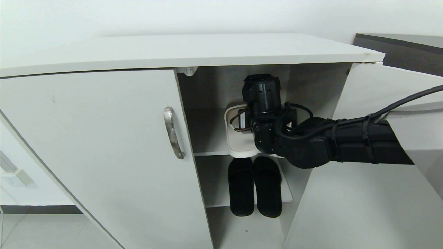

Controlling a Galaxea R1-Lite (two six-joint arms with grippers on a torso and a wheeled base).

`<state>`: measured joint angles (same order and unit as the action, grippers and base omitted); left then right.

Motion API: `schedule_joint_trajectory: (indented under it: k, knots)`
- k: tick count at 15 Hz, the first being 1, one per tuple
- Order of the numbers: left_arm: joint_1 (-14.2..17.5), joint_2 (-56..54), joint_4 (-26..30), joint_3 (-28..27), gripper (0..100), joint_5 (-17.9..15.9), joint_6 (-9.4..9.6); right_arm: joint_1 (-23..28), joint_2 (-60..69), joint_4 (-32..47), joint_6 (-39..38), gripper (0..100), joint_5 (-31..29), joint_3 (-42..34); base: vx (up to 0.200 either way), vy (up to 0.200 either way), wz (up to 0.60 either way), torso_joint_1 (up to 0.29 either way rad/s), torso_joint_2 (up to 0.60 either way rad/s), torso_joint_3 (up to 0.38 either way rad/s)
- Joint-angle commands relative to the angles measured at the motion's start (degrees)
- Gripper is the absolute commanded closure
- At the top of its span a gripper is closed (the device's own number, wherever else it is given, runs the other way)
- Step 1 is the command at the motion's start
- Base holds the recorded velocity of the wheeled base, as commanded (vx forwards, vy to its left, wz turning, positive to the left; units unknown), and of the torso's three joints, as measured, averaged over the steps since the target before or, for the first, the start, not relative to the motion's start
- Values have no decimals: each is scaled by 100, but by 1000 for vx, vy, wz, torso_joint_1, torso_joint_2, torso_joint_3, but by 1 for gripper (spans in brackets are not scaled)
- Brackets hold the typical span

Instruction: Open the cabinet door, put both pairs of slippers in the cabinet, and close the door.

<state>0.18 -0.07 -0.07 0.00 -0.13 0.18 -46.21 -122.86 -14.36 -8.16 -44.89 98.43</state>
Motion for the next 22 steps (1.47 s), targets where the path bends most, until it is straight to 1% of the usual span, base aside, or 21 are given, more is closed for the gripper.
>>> schedule_joint_trajectory:
  k: [1,13,14,18,22]
  knots:
    - [-1,7,-1,0,100,5,-1,-2,-19,-5,-2,100,6,-8,0,0,0,0,0,0]
    - [-1,7,-1,0,100,13,-1,-2,-81,-5,-37,100,6,-34,0,0,0,0,0,0]
    - [-1,7,-1,0,100,13,-1,-2,-81,-5,-37,0,6,-34,0,0,0,0,0,0]
    - [-1,7,-1,0,100,13,-9,-37,-63,39,-37,0,6,-166,0,0,0,0,0,0]
    - [-1,7,-1,0,100,13,-1,-221,306,21,-46,0,-3,-623,0,0,0,0,0,0]
